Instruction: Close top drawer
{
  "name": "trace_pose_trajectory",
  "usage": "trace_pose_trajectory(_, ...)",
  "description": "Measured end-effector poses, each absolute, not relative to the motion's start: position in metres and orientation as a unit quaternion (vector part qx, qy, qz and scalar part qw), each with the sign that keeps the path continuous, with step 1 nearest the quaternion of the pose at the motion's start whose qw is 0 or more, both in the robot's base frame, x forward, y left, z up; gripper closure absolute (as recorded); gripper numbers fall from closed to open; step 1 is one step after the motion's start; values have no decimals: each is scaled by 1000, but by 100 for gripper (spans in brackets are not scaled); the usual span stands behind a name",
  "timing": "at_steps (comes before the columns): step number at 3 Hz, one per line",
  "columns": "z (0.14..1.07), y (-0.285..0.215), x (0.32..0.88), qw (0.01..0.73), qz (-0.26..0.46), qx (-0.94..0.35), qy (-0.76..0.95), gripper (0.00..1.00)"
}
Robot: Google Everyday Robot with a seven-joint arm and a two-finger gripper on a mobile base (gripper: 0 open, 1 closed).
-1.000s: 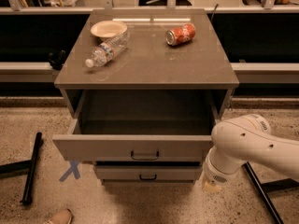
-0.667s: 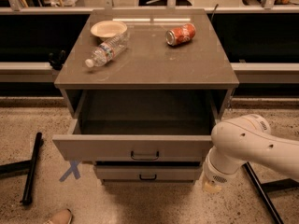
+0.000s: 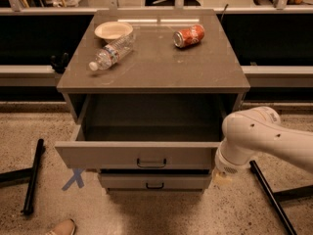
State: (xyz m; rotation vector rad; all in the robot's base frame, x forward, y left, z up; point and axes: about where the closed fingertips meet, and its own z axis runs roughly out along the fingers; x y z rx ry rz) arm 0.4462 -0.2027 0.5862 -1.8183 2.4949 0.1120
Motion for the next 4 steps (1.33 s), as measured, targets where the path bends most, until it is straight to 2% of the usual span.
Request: trace_pose_trajectory(4,584,-199,545,67,43,-586,807,100)
